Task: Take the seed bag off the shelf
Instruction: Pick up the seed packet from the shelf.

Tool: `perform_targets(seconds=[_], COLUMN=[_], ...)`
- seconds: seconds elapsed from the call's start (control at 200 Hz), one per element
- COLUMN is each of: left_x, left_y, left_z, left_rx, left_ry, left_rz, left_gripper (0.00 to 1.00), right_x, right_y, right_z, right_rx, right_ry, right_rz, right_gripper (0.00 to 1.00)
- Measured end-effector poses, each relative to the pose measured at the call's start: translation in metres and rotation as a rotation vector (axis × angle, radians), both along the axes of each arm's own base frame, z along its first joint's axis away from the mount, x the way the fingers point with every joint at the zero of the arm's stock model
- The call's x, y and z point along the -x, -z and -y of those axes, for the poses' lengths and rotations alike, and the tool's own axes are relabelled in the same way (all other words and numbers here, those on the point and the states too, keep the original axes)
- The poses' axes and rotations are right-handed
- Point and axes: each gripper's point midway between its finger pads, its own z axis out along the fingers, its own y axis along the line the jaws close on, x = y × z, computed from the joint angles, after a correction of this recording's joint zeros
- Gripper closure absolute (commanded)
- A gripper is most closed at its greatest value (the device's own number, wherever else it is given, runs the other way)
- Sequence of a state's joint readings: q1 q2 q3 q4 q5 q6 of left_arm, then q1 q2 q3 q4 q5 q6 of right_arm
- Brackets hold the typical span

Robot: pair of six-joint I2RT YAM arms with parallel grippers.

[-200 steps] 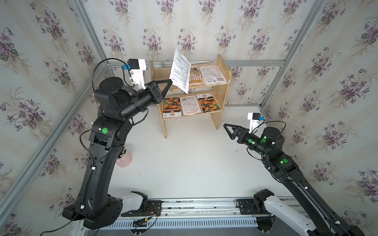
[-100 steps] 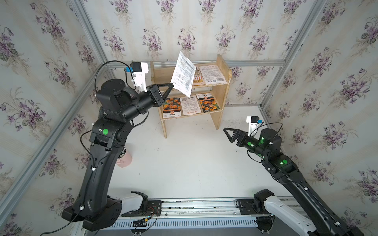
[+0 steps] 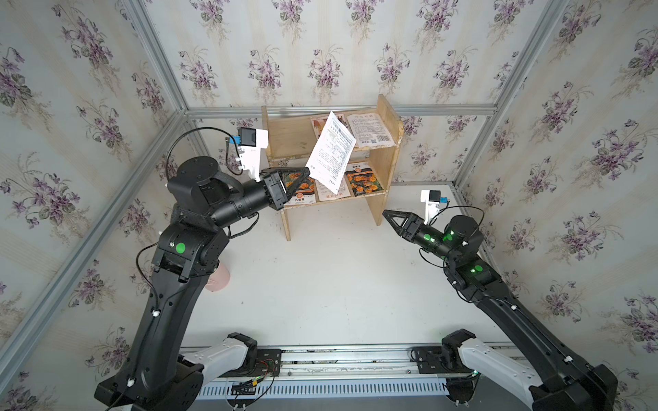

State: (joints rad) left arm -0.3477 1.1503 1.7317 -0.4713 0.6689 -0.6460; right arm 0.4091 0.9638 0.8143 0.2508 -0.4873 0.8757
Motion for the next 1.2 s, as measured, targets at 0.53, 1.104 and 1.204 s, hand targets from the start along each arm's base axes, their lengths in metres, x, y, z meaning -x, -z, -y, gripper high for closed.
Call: perform_targets(seconds=[0.53, 1.104, 1.204], left_x=[0.025, 0.033, 0.034], left_y=[0.017, 0.024, 0.024], left_z=[0.022, 0.042, 0.043], left_rx=[0.034, 0.035, 0.035], left_ry=[0.139, 0.208, 0.211], left_rz=[0.013, 0.004, 0.004], left_gripper=[1.00, 1.00, 1.00], right_x=[0.018, 0.038, 0.048], right_y=[-0.084, -0.116, -0.118], right_z=[-0.033, -0.064, -0.073], right_rx=[-0.217, -0.255, -0.259], right_ry=[-0.234, -0.363, -0.407], right_rz=[0.160, 0.249, 0.260], right_gripper=[0.61, 0.65, 0.67])
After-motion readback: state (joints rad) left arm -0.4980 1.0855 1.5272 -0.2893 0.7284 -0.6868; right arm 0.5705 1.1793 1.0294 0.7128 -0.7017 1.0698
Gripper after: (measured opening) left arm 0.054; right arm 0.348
